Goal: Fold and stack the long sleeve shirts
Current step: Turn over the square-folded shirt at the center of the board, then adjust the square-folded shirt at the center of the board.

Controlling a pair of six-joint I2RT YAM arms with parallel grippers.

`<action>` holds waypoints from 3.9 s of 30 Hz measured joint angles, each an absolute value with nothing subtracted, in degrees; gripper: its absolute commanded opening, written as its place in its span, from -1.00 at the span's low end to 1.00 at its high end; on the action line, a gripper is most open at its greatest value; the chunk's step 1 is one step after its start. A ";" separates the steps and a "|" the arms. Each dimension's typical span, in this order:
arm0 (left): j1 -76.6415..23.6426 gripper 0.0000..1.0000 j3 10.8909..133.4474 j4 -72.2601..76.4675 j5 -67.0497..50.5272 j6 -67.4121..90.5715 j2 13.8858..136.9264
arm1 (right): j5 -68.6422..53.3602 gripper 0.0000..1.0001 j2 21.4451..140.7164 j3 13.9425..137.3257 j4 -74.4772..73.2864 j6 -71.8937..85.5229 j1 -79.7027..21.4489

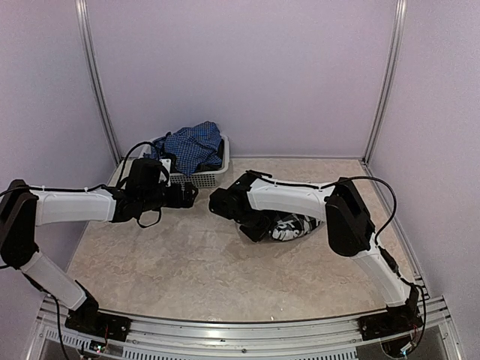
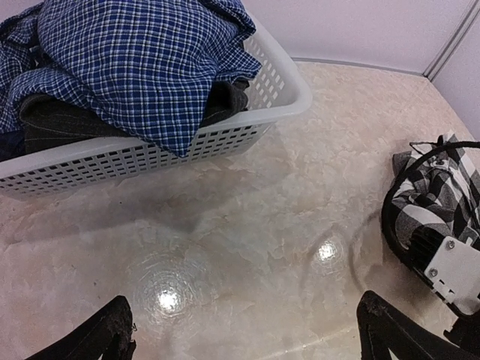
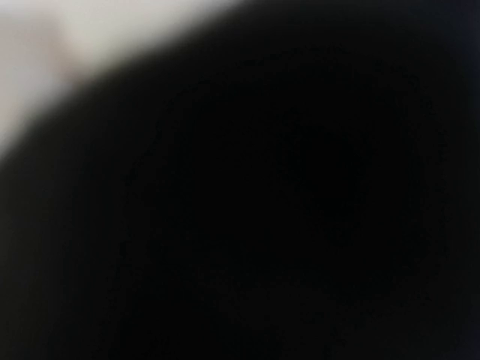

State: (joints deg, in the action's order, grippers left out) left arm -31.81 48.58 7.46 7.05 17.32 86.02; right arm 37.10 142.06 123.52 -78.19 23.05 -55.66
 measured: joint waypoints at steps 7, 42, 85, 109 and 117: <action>-31.79 0.98 48.93 6.57 8.60 17.30 86.21 | 34.00 -0.05 143.15 125.64 -77.60 24.47 -57.60; -30.87 0.98 48.80 5.93 11.55 17.78 85.58 | 8.10 0.52 105.32 81.93 -25.32 16.36 -37.45; -47.99 0.49 50.30 26.96 -7.01 41.36 102.02 | 1.52 0.97 98.15 65.10 -13.54 18.31 -36.47; -49.71 -0.51 60.51 17.63 -3.99 38.46 112.01 | 0.43 0.94 97.54 59.35 -13.43 19.18 -36.14; -49.71 -1.00 60.51 17.52 -4.43 37.80 112.07 | 1.02 0.94 97.21 59.33 -13.58 19.18 -36.14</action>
State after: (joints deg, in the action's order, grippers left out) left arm -49.71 60.51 17.52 -4.43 37.80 112.07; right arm 1.02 97.21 59.33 -13.58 19.18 -36.14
